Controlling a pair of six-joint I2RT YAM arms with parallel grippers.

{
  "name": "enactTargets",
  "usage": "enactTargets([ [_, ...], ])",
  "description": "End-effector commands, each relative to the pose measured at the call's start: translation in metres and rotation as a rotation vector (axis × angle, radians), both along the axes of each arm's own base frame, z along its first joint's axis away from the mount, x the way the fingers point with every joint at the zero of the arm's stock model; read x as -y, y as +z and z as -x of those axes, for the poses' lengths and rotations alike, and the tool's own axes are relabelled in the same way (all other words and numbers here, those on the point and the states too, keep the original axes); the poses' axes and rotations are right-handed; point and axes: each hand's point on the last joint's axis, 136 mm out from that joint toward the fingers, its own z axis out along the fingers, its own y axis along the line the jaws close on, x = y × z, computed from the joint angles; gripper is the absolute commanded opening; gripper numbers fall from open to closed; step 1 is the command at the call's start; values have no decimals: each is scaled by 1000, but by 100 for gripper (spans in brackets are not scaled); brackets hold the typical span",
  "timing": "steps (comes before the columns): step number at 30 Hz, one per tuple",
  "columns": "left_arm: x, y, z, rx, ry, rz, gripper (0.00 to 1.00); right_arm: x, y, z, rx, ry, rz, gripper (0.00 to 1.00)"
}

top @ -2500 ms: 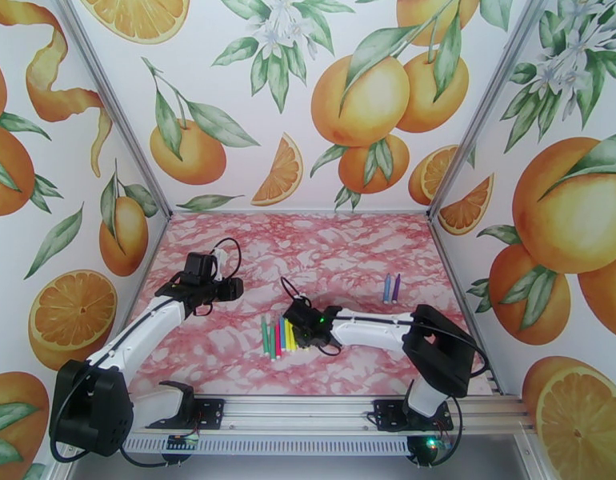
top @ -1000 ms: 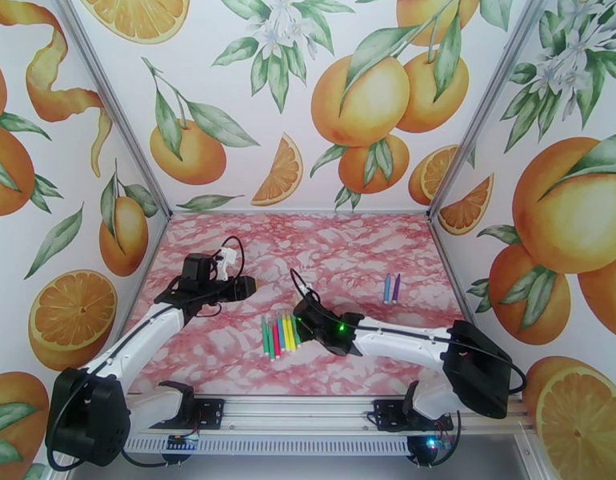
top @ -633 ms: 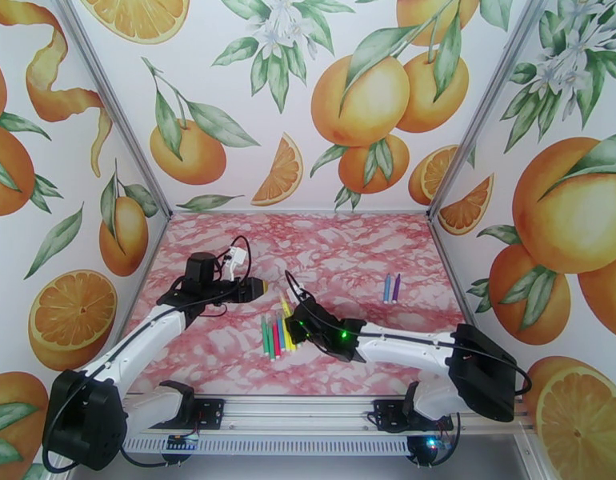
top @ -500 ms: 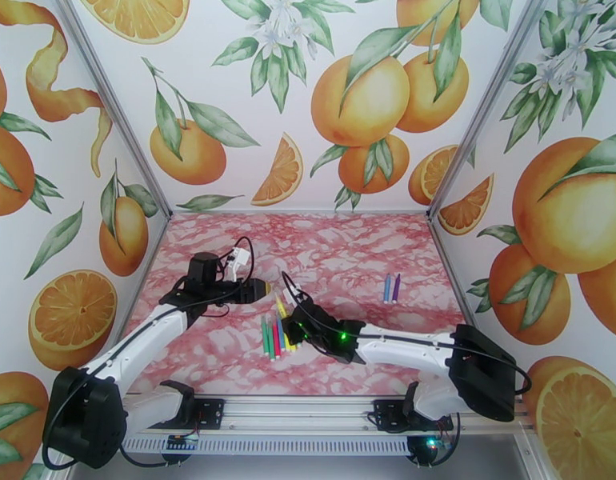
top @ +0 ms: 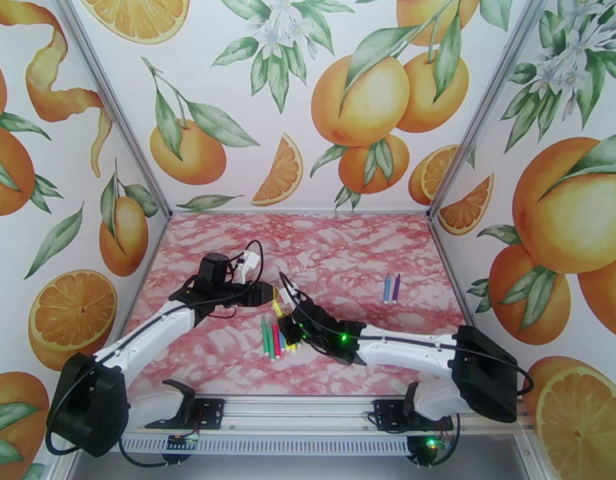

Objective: Open the pen caps

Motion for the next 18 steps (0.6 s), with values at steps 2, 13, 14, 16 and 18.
enactTargets([
  [2, 8, 19, -9, 56, -11, 24, 53, -11, 25, 2, 46, 31, -68, 2],
  [13, 14, 20, -9, 49, -23, 29, 40, -14, 28, 3, 53, 44, -74, 2],
  [14, 14, 20, -8, 47, -24, 30, 38, -14, 27, 3, 53, 44, -71, 2],
  [16, 15, 20, -8, 46, -25, 30, 34, -13, 28, 3, 56, 39, -71, 2],
  [18, 15, 20, -8, 45, -27, 32, 28, -13, 29, 3, 59, 38, -74, 2],
])
